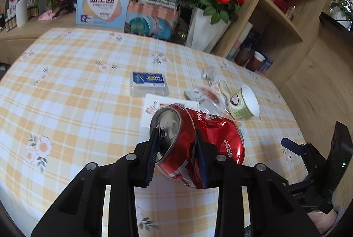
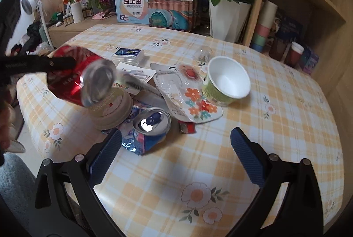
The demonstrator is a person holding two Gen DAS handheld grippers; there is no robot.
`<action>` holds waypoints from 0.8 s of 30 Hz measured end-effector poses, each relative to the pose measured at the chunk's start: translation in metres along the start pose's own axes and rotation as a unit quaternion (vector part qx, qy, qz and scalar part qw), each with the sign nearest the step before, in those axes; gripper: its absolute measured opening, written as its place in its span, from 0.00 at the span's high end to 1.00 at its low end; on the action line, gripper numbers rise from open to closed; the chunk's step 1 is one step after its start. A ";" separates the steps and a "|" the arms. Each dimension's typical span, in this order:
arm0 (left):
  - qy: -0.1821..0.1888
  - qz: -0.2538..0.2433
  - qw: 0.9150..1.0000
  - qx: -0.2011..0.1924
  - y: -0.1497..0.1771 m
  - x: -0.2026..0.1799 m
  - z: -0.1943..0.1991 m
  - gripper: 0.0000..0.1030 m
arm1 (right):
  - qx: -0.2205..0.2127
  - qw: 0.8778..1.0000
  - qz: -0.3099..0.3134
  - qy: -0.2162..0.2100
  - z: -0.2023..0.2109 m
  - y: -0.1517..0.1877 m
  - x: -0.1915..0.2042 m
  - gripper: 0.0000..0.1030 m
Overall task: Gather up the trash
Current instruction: 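Grasp the white yogurt cup lid with the right tool while the left tool lifts the red can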
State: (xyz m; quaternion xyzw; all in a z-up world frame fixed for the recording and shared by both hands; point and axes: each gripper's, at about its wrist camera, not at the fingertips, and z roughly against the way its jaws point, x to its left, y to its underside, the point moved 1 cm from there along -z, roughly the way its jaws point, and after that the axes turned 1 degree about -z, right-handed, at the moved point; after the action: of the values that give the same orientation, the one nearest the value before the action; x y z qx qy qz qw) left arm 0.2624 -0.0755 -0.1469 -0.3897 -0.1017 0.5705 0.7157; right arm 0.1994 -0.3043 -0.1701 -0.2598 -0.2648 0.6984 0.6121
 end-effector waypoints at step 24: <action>-0.047 0.056 0.995 -0.065 0.037 0.072 0.074 0.70 | 0.083 0.977 0.196 0.009 -0.071 -0.014 0.096 0.45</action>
State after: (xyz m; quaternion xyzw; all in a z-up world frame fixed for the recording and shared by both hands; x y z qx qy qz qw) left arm 0.2150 0.0229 -0.1434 -0.4128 -0.1503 0.6194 0.6507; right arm 0.2471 -0.2034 -0.2159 -0.2615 -0.1445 0.8218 0.4852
